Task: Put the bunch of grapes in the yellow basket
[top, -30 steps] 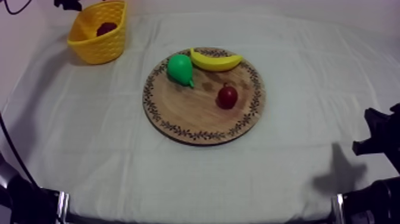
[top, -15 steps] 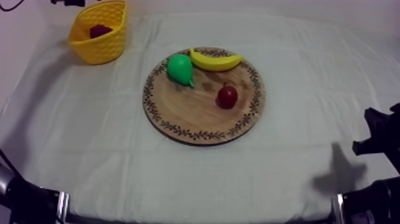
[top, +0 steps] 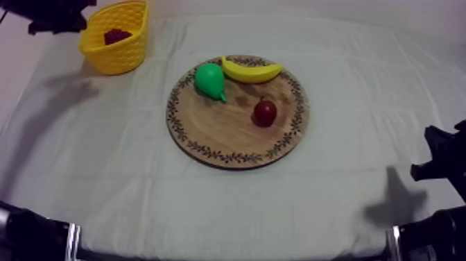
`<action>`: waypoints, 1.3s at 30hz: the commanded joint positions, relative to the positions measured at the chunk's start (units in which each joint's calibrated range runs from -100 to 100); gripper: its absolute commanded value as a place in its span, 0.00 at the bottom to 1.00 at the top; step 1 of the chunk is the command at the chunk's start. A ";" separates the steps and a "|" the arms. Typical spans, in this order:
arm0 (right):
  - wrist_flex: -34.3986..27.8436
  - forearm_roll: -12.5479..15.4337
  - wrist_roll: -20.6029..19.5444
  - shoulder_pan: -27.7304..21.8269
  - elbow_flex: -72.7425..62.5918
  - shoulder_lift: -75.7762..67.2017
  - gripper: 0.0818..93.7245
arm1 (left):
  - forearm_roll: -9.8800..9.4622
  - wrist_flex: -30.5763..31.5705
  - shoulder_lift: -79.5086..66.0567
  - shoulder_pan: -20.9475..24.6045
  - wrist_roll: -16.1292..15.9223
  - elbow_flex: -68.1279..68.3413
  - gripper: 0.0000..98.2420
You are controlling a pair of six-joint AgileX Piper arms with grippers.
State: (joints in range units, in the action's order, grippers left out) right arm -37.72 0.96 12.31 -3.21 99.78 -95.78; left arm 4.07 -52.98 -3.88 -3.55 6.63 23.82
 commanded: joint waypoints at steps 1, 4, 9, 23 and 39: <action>-0.03 0.00 0.12 -0.01 -0.01 0.02 0.00 | -0.02 2.93 -8.58 0.39 -0.29 16.02 0.05; -0.03 0.00 0.12 -0.01 -0.01 0.02 0.00 | -0.13 5.64 -14.68 0.99 -0.91 25.34 0.02; -0.03 0.00 0.12 -0.01 -0.01 0.02 0.00 | -0.21 10.09 -25.36 1.27 -2.01 39.84 0.01; -0.03 0.00 0.11 -0.01 -0.01 0.02 0.00 | -1.41 15.42 -62.22 -1.45 -2.35 64.96 0.01; -0.03 0.00 0.11 -0.01 -0.01 0.02 0.00 | -5.21 17.48 -88.37 -2.96 0.44 74.54 0.00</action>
State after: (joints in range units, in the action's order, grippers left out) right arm -37.72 0.96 12.46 -3.21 99.78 -95.78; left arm -0.94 -35.78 -89.29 -6.50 3.88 98.29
